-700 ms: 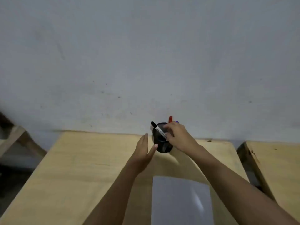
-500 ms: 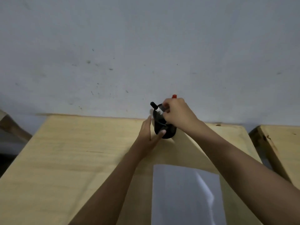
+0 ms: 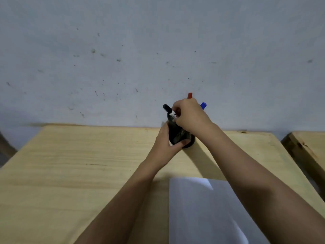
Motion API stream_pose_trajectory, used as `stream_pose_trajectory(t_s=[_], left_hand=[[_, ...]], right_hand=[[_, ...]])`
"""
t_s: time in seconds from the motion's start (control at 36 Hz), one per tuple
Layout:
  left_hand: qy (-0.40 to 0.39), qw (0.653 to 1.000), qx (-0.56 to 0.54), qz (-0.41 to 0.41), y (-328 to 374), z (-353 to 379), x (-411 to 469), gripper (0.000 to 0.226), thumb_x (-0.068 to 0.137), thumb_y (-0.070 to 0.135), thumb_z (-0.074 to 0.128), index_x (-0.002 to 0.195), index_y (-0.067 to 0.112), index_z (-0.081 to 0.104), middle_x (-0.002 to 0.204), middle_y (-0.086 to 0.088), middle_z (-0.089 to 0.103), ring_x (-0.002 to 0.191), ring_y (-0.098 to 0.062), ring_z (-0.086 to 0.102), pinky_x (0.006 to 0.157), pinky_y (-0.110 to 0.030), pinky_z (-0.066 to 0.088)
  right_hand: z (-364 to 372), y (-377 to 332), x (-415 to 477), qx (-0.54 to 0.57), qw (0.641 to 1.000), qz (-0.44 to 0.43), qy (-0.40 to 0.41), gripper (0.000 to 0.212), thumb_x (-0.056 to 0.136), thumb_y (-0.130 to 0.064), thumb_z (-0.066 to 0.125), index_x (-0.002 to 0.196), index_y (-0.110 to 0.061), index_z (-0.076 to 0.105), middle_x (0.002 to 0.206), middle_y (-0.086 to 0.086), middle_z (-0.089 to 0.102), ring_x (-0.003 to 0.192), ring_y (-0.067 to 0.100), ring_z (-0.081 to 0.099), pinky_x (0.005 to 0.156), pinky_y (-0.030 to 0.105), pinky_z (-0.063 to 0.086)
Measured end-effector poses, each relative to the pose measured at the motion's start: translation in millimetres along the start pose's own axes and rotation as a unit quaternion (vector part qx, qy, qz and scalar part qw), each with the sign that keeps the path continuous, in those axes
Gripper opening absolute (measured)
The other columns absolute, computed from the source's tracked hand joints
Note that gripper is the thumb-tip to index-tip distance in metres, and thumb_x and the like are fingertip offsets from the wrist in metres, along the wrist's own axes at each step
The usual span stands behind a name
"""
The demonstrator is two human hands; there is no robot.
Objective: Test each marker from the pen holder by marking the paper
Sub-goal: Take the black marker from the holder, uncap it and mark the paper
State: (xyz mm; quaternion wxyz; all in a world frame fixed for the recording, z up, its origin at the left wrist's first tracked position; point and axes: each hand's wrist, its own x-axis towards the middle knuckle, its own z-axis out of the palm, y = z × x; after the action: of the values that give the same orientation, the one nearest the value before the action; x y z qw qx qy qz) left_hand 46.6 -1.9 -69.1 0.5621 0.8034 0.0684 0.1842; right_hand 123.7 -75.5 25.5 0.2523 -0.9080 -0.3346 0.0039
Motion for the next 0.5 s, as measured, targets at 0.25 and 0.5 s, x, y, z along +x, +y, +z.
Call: stream_pose_trajectory(t_s=[0.25,0.5], left_hand=[[0.043,0.991,0.123,0.004,1.9,7.5,-3.5,0.057,0.078,0.031,0.07,0.124,0.01,0.046,0.114,-0.01,0.046,0.111,-0.023,0.043,0.096,-0.034,0.041],[0.084,0.989,0.113,-0.037,35.5,6.7,-29.7,0.026,0.085,0.015,0.061,0.108,0.006,0.054,0.11,-0.016,0.052,0.099,-0.027,0.055,0.076,-0.019,0.038]], right_hand=[[-17.9,-2.0,-42.9,0.165,0.97,-0.012,0.18,0.007,0.076,-0.002,0.062,0.075,0.004,0.059,0.069,0.013,0.053,0.068,0.024,0.049,0.063,0.029,0.041],[-64.7,-22.1,-106.3,0.209,0.924,-0.09,0.308,0.012,0.083,-0.005,0.06,0.093,-0.006,0.066,0.09,0.008,0.065,0.082,0.013,0.057,0.078,0.023,0.048]])
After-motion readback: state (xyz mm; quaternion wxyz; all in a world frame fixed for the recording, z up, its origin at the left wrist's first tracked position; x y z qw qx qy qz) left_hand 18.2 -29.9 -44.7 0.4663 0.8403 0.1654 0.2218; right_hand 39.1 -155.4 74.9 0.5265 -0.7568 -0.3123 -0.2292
